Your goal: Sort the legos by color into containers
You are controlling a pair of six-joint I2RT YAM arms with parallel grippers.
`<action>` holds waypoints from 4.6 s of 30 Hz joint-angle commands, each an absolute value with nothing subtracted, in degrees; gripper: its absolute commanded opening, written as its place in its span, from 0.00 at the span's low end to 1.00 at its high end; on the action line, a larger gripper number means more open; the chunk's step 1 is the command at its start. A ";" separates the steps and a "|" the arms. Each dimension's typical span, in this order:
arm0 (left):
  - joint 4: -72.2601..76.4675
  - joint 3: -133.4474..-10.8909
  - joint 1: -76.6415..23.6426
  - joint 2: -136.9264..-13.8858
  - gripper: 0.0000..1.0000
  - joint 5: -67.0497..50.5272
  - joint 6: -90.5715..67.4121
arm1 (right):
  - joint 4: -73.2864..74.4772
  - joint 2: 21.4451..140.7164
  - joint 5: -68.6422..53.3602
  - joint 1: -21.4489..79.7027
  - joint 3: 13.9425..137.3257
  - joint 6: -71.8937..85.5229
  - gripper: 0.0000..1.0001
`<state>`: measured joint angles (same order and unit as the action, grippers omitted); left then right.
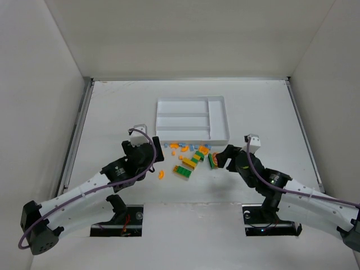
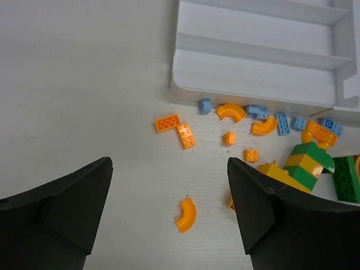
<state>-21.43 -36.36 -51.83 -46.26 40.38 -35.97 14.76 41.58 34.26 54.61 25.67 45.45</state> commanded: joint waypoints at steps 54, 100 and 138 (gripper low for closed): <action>10.63 -26.72 -60.60 -54.40 0.49 21.45 -39.37 | 7.21 67.32 26.46 49.26 30.76 40.17 0.88; 16.16 -29.61 -56.91 -55.63 0.71 10.20 -51.15 | 3.25 56.80 24.45 48.91 28.74 37.53 0.65; 39.99 -28.13 -55.68 -72.95 0.54 2.90 -66.18 | -7.38 55.10 9.67 52.95 28.30 39.90 0.65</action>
<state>35.99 -27.73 -55.75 -72.73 4.43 -64.49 -2.13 54.57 9.61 52.27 27.14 39.27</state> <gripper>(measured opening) 0.555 0.797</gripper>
